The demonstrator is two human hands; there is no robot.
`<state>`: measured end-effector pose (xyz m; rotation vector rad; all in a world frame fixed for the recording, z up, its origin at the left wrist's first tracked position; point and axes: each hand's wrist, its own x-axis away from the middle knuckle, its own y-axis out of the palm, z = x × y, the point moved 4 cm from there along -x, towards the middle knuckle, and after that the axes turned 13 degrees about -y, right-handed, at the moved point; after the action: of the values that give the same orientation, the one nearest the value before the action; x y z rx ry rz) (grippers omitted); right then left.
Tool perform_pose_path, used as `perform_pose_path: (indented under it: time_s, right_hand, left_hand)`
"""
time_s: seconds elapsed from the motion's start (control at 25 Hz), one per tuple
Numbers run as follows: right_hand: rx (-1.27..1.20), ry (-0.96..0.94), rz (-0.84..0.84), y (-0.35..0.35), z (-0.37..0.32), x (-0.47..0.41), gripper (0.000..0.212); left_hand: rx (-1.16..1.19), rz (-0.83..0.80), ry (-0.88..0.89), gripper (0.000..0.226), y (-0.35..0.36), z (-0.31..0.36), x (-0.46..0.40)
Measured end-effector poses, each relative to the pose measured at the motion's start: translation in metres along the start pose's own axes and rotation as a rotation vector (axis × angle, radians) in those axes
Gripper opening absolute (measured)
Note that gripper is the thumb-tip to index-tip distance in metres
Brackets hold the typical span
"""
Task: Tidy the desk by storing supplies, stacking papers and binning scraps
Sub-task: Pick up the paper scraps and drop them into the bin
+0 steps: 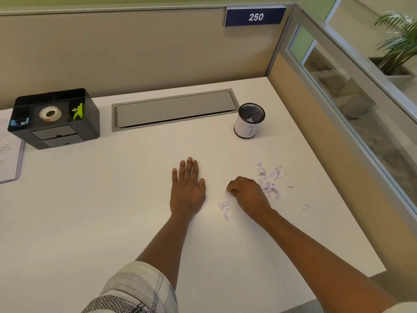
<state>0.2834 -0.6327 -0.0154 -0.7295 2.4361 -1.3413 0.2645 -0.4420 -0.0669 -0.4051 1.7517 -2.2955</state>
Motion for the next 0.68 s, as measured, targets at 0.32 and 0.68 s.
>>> perform_pose_path:
  time_s: [0.32,0.68]
  right_hand:
    - [-0.433,0.175,0.340,-0.056,0.006,-0.046,0.018]
    - [-0.218,0.140,0.524,-0.155,0.037,-0.140,0.006]
  left_hand:
    - [0.007,0.025,0.009,0.063,0.000,0.000,0.001]
    - [0.002,0.002,0.006,0.062,-0.001,0.001,-0.001]
